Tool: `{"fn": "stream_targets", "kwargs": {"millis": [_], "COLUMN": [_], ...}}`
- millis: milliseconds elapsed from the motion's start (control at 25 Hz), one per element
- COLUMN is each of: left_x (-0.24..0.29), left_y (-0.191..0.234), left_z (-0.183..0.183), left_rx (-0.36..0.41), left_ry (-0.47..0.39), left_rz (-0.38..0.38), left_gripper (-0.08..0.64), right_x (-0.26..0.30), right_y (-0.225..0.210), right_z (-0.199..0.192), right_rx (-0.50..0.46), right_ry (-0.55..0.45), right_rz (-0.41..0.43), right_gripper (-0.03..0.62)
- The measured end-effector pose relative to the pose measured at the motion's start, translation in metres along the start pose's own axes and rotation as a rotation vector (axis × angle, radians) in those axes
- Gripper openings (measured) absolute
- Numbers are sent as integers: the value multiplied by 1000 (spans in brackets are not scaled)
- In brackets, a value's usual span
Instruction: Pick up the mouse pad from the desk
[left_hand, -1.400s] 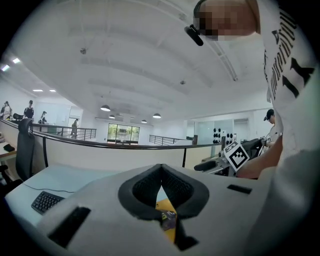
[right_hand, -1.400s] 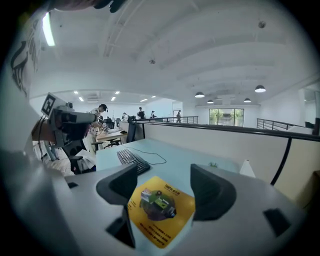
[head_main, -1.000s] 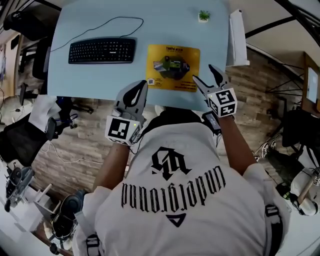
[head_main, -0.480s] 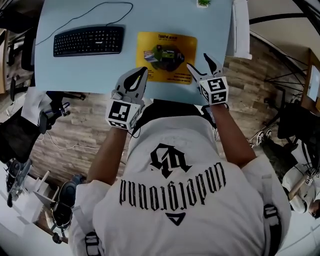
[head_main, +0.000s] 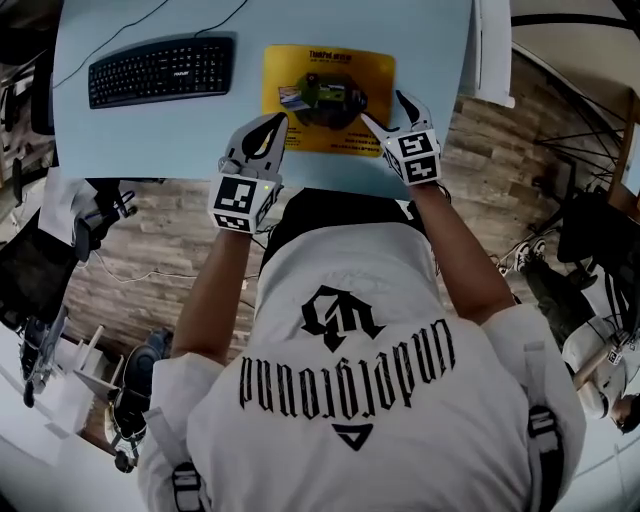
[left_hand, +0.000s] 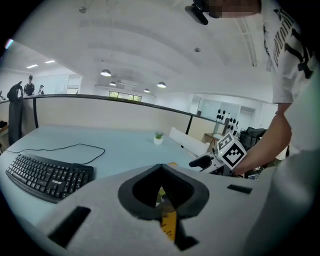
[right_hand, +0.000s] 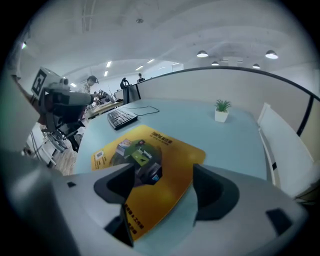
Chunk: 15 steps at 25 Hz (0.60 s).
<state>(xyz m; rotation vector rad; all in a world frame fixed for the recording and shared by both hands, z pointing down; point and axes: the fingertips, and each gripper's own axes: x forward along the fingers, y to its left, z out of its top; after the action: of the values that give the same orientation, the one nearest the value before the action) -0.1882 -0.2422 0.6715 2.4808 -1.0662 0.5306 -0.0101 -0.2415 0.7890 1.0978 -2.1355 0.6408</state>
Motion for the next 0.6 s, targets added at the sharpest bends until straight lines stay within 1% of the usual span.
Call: {"fn": "stream_targets", "kwargs": {"millis": [120,280,400,480,600], "left_x": [6,10,12,12,11], "left_y": [1,2,2,3,5], "left_z": [-8,-15,-19,-22,-28], "left_rx": [-4,-21,-26,-33,-39], "left_ry": [18,39,47,55,62], "left_rz": [-9,-14,-18,-16,-13], "left_gripper": [8,8,8,8,8], "right_x": [11,23,29,34,41], "right_y": [0,-3,-4,0,3], "right_z": [-10,-21,-25,-28,-29], "right_rx": [17,65,90,97,85], "right_ry": [29,62,72,80,83], "right_rz": [-2,-13,-24,-28,-57], "right_gripper": [381,424,433,445,462]}}
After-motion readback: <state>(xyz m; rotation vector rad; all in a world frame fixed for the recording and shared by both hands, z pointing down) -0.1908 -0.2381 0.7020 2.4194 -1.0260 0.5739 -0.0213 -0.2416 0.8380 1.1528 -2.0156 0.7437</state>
